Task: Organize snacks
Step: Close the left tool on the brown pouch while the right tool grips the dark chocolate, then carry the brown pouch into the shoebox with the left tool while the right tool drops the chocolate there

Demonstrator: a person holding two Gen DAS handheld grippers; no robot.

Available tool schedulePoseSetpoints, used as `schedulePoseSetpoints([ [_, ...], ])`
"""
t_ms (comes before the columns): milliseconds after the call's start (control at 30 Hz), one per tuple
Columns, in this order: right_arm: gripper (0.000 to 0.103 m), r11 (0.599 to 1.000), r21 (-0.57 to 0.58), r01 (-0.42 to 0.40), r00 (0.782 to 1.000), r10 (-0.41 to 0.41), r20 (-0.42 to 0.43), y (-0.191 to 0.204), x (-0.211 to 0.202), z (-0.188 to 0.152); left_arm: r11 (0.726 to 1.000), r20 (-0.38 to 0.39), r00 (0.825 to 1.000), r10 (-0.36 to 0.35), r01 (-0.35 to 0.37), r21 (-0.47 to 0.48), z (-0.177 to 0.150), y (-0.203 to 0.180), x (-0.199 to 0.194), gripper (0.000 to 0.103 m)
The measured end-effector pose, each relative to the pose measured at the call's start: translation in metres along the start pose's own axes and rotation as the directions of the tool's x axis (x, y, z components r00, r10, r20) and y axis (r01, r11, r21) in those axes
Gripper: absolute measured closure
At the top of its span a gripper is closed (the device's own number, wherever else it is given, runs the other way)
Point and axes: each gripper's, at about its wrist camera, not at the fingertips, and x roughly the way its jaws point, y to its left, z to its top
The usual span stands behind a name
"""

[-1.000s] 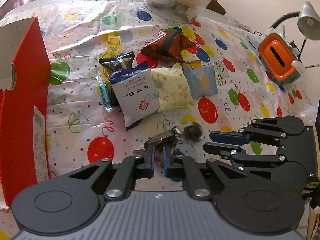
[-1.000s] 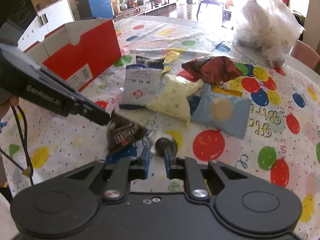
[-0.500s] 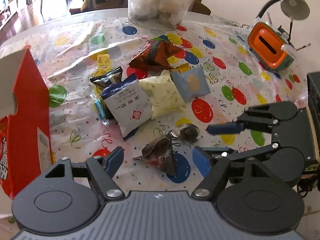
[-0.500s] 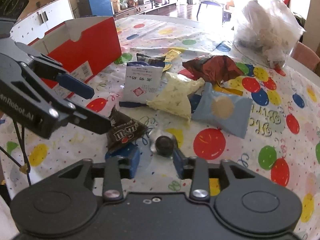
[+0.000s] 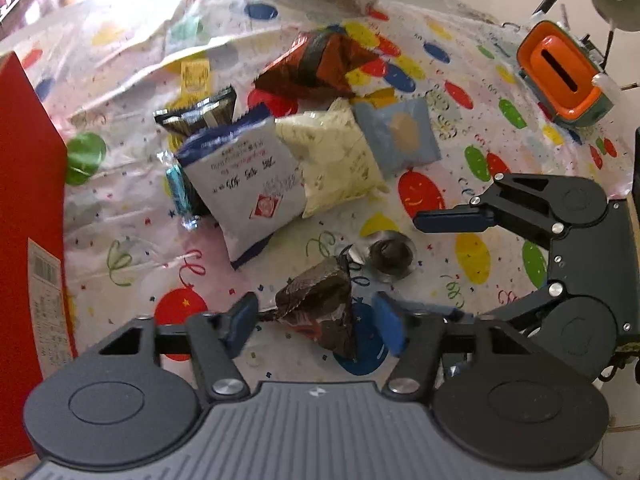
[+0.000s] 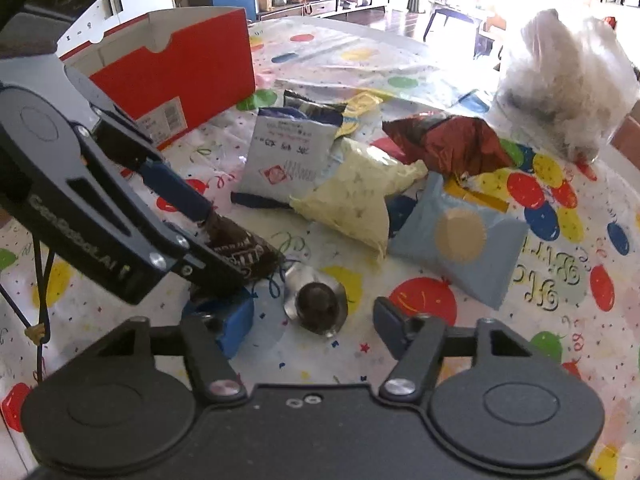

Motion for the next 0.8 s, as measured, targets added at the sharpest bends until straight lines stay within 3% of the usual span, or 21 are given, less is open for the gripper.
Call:
schedulePoseSetpoints([
  [467,0.078,0.999,-0.024,0.024,1.0,-0.024,0.02,0.002,0.001,-0.001,0.999,0.016,0.999,0.047,-0.047,0.027,-0.001,-0.006,0.002,0.069],
  [800,0.08,0.995,0.09,0.05,0.996,-0.056,0.074,0.003,-0.022,-0.003,1.0,0.03,1.0,0.0,0.001,-0.024,-0.008,0.005,-0.016,0.072],
])
